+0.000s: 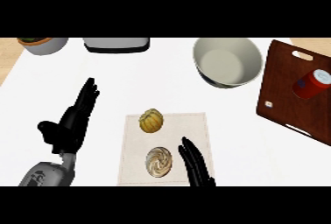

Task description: Pick the cupcake from the placemat and place it in the bowl

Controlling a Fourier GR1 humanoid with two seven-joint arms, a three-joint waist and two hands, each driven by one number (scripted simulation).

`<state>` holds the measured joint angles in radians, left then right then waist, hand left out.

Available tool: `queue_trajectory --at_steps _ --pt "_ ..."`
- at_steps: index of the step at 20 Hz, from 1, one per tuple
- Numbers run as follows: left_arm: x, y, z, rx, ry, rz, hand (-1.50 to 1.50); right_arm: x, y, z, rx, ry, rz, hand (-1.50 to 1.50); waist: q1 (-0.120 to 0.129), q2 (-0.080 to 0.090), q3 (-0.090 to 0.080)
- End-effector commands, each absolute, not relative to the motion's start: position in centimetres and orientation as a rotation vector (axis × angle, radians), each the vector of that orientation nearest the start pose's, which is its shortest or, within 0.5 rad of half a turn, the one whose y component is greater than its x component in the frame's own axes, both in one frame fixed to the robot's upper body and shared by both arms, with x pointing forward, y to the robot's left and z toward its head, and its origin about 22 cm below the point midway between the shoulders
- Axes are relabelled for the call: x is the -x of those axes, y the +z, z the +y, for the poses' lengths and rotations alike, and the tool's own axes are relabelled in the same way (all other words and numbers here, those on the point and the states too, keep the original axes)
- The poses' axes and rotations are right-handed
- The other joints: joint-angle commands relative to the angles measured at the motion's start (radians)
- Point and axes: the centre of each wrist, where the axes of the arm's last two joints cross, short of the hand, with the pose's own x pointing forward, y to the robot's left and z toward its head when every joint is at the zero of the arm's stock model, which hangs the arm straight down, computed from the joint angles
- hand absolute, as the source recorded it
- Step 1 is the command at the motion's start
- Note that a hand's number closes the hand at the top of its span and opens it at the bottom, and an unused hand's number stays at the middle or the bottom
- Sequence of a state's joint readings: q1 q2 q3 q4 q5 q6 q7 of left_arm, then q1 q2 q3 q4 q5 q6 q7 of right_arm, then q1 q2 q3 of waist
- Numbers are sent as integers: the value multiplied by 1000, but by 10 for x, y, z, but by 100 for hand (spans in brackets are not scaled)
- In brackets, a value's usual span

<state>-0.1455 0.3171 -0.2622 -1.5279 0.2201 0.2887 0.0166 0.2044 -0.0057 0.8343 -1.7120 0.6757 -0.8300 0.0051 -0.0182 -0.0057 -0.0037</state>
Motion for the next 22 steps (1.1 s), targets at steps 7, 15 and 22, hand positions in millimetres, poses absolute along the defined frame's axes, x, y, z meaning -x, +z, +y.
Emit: queue_trajectory --at_steps 7,15,22 --pt "-260 33 222 -72 -124 -1600 0 -133 66 -62 508 393 -1608 -150 23 4 0" --pt "-272 26 222 -78 -121 -1602 0 -145 64 -36 490 551 -1336 -150 24 8 3" --pt "-277 24 208 -62 -102 -1591 0 -141 54 -38 430 553 -1313 -150 17 5 4"
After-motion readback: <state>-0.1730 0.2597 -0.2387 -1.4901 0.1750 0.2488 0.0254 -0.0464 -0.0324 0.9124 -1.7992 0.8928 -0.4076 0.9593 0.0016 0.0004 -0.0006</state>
